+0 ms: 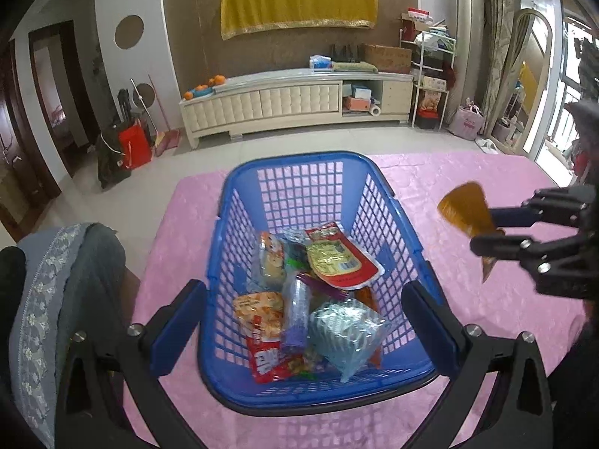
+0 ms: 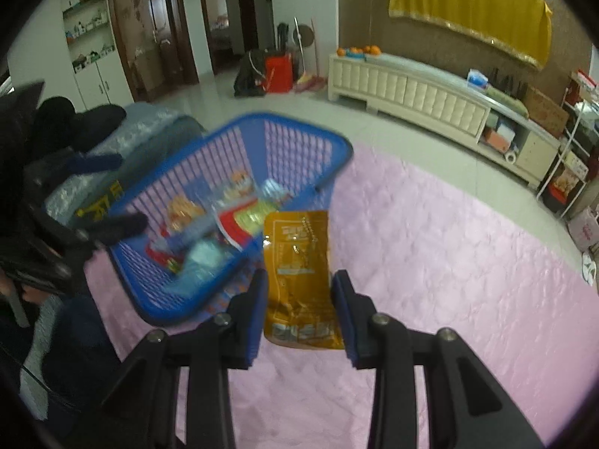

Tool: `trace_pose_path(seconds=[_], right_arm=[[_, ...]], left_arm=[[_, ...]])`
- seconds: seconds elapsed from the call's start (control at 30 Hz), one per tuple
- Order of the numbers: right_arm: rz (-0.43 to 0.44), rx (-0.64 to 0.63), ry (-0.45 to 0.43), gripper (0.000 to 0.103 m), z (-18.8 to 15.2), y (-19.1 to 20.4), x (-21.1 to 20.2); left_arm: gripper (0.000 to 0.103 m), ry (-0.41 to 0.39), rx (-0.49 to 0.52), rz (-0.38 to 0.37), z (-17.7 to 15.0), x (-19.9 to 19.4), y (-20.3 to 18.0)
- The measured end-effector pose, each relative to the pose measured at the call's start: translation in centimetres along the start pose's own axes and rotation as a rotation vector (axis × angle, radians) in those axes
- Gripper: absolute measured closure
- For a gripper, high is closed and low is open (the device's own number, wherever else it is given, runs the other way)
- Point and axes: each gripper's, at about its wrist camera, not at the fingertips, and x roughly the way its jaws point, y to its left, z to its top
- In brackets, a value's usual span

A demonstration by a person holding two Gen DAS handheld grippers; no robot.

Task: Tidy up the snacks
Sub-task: 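Carry the orange packet over the basket and open the right tool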

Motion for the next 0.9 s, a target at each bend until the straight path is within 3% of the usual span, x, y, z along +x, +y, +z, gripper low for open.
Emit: trace_pose_path(seconds=[0.43, 0.9], right_arm=[[0.036, -0.020, -0.053, 0.063, 4.6, 3.1, 0.7], [0.022, -0.036, -0.004, 0.063, 7.5, 4.7, 5.2]], left_arm=[[0.000, -0.071, -0.093, 0.000, 0.2, -1.5, 5.4], [0.000, -0.081, -0.111, 0.024, 0.3, 0.1, 8.7]])
